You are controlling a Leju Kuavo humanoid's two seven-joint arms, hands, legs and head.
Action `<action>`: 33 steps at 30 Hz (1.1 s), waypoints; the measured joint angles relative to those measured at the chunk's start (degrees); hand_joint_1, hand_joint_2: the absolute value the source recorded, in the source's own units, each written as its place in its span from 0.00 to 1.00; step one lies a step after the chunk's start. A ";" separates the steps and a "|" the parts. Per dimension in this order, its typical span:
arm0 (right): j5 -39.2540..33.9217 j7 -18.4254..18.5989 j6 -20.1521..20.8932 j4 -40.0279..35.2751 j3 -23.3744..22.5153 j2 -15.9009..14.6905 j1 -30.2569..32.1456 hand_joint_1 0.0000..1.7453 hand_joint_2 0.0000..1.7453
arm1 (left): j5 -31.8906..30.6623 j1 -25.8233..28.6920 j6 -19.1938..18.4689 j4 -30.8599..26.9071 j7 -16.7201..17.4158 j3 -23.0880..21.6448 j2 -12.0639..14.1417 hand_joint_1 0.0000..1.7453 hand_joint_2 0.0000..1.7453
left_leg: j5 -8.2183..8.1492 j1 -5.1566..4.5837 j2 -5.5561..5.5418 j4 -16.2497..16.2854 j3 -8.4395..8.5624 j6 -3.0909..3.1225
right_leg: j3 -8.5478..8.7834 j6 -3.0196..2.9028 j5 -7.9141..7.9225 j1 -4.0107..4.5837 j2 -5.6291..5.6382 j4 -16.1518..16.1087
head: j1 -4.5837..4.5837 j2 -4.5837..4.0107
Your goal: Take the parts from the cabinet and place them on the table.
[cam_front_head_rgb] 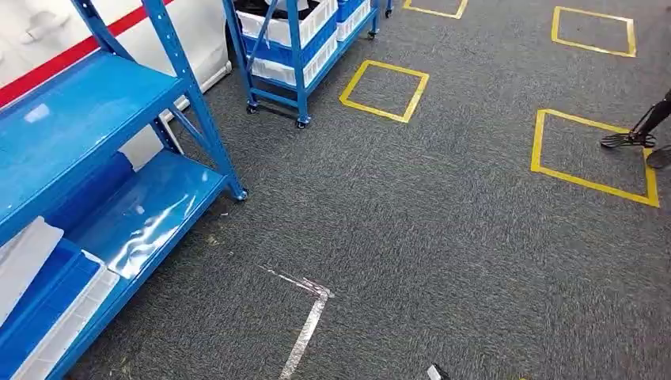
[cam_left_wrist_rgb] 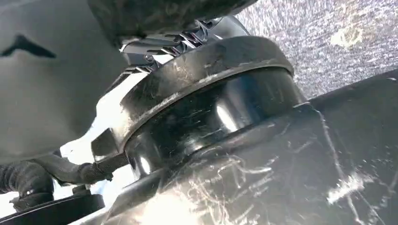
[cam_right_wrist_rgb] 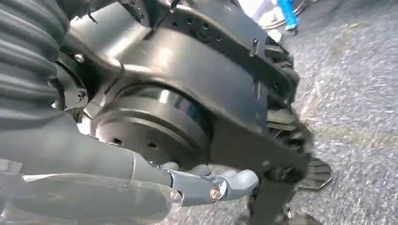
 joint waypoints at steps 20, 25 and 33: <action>-1.09 -0.39 0.04 0.02 0.68 -0.02 -0.15 0.00 1.00 | 0.00 0.58 4.26 -0.04 -0.15 0.24 -0.48 0.00 0.00 | 0.46 -3.72 7.77 -0.89 -0.35 3.26 | 1.70 -4.56 -0.24 3.38 -13.03 -2.57 | -1.60 0.00; -1.44 -0.52 0.04 0.02 0.85 -0.42 -0.01 0.00 0.00 | 0.00 0.39 4.35 -0.04 -0.48 0.31 -0.92 0.00 0.00 | 1.39 -2.08 4.66 -2.53 0.94 3.01 | -5.07 -3.16 -8.15 2.44 -5.32 12.88 | -0.46 0.00; -2.97 -0.39 -1.00 0.02 0.96 -0.42 -0.02 0.00 0.00 | 0.20 0.61 4.96 -0.04 -0.57 0.31 -0.83 0.00 0.00 | -0.20 -1.43 1.63 2.50 -1.75 0.74 | -0.66 -2.60 -0.32 0.79 -3.21 0.42 | 0.64 0.00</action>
